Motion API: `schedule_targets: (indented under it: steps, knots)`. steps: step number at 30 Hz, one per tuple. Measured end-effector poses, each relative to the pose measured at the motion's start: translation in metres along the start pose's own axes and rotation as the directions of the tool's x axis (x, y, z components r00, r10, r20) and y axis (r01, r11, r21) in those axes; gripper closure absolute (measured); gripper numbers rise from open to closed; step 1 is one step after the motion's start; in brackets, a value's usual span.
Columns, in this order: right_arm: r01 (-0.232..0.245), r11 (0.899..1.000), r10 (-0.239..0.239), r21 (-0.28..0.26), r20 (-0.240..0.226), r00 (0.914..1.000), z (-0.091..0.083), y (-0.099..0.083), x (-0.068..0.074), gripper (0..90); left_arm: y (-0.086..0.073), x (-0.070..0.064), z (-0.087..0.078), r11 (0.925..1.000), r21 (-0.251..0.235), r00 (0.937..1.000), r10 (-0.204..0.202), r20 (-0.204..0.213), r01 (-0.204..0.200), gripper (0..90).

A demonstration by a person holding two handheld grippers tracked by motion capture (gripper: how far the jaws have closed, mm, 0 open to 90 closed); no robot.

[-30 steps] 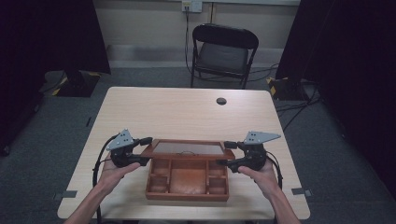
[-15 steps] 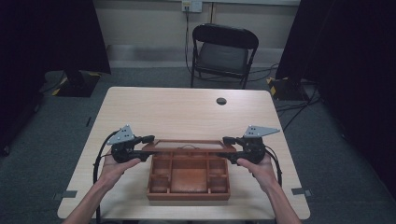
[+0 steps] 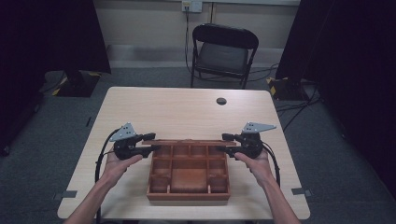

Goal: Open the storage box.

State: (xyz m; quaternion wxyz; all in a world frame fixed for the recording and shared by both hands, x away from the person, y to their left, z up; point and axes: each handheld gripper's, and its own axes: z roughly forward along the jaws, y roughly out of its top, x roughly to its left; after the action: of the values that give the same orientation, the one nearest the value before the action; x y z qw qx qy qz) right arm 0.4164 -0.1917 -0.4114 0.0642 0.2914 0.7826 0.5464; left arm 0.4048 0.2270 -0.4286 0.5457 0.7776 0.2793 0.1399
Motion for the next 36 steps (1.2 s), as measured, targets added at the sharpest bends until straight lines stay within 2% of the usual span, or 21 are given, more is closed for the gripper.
schedule_targets:
  steps: [3, 5, 9, 16, 22, 24, 26, 29, 32, 36]
  knots:
    - [-0.001, 1.000, 0.001, -0.009, 0.002, 1.0000, 0.001, 0.000, -0.001, 41.1, -0.002, 0.004, 0.004, 1.0000, 0.004, 0.9999, -0.005, -0.012, 0.005, 48.9]
    - [-0.003, 1.000, 0.003, -0.014, 0.002, 1.0000, 0.002, 0.001, -0.003, 41.9, -0.003, 0.006, 0.007, 0.9996, -0.003, 0.9996, -0.027, -0.010, 0.027, 49.1]
    - [-0.014, 1.000, 0.014, -0.012, 0.013, 0.9998, 0.005, -0.001, -0.006, 42.6, -0.004, 0.010, 0.009, 0.9996, -0.001, 0.9995, -0.028, -0.017, 0.028, 49.0]
    - [-0.036, 0.999, 0.036, -0.016, 0.031, 0.9989, 0.009, -0.002, -0.014, 45.3, -0.004, 0.017, 0.014, 0.9977, 0.003, 0.9976, -0.068, -0.015, 0.068, 51.5]
    - [-0.059, 0.997, 0.061, -0.045, 0.036, 0.9975, 0.008, -0.002, -0.020, 50.1, 0.000, 0.024, 0.017, 0.9982, 0.005, 0.9978, -0.059, -0.031, 0.059, 53.7]
    - [-0.076, 0.996, 0.077, -0.049, 0.032, 0.9965, 0.009, -0.002, -0.022, 51.3, -0.001, 0.026, 0.019, 0.9973, -0.007, 0.9963, -0.073, -0.045, 0.073, 54.3]
    - [-0.082, 0.996, 0.083, -0.041, 0.036, 0.9959, 0.009, 0.001, -0.023, 53.3, -0.002, 0.029, 0.021, 0.9951, -0.019, 0.9945, -0.097, -0.039, 0.097, 54.4]
    - [-0.083, 0.996, 0.084, -0.040, 0.047, 0.9953, 0.010, 0.002, -0.025, 54.6, -0.004, 0.032, 0.023, 0.9941, -0.023, 0.9936, -0.107, -0.038, 0.106, 55.8]
    - [-0.089, 0.995, 0.091, -0.042, 0.051, 0.9946, 0.012, 0.002, -0.028, 55.0, -0.006, 0.035, 0.025, 0.9935, -0.015, 0.9929, -0.114, -0.036, 0.113, 56.8]
    - [-0.088, 0.996, 0.089, -0.016, 0.062, 0.9941, 0.018, -0.001, -0.032, 55.4, -0.009, 0.037, 0.031, 0.9939, 0.006, 0.9929, -0.110, -0.044, 0.110, 56.4]
